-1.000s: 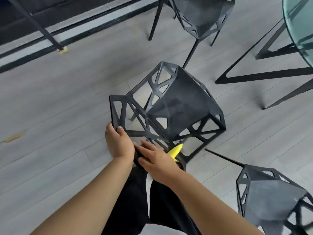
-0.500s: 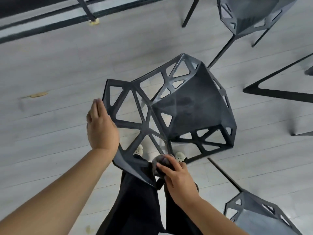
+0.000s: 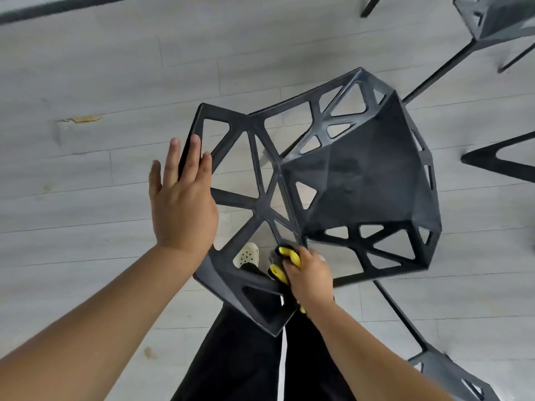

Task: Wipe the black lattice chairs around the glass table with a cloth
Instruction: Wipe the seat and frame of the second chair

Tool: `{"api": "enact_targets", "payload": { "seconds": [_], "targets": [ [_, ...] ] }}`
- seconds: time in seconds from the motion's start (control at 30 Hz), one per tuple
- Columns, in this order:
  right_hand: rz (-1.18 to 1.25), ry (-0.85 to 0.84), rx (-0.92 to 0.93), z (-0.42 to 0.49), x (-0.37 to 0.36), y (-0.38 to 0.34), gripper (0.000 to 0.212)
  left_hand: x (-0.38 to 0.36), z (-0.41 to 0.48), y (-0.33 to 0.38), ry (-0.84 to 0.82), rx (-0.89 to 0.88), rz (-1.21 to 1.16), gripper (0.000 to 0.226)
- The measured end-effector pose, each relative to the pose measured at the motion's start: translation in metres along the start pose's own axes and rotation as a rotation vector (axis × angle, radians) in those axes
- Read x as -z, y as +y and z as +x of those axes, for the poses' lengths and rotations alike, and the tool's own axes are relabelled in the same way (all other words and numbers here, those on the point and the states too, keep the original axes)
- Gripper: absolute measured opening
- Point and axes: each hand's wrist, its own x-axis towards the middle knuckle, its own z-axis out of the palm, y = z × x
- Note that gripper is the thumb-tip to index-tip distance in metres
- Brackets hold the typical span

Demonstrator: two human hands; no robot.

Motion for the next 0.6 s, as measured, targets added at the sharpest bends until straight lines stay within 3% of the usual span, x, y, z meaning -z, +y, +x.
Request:
{"api": "enact_targets", "payload": {
  "seconds": [0.1, 0.17, 0.23, 0.37, 0.47, 0.6],
  "targets": [
    [0.221, -0.063, -0.123, 0.05, 0.002, -0.037, 0.023, -0.002, 0.0, -0.001, 0.004, 0.013, -0.021, 0.05],
    [0.228, -0.029, -0.064, 0.082, 0.002, -0.064, 0.015, -0.003, 0.001, -0.003, 0.003, 0.017, -0.02, 0.051],
    [0.175, 0.031, -0.008, 0.105, 0.005, -0.081, 0.017, -0.004, 0.002, -0.004, 0.006, 0.02, -0.02, 0.052],
    [0.327, 0.144, 0.117, 0.122, 0.025, -0.074, 0.031, -0.006, 0.001, -0.004, 0.022, 0.03, -0.038, 0.051],
    [0.048, -0.127, 0.343, 0.107, 0.027, -0.054, 0.052, -0.005, 0.001, -0.004, 0.011, 0.025, -0.057, 0.049],
    [-0.144, -0.312, 0.349, 0.063, 0.03, 0.008, 0.064, -0.003, 0.001, -0.003, 0.013, 0.039, -0.07, 0.046]
  ]
}}
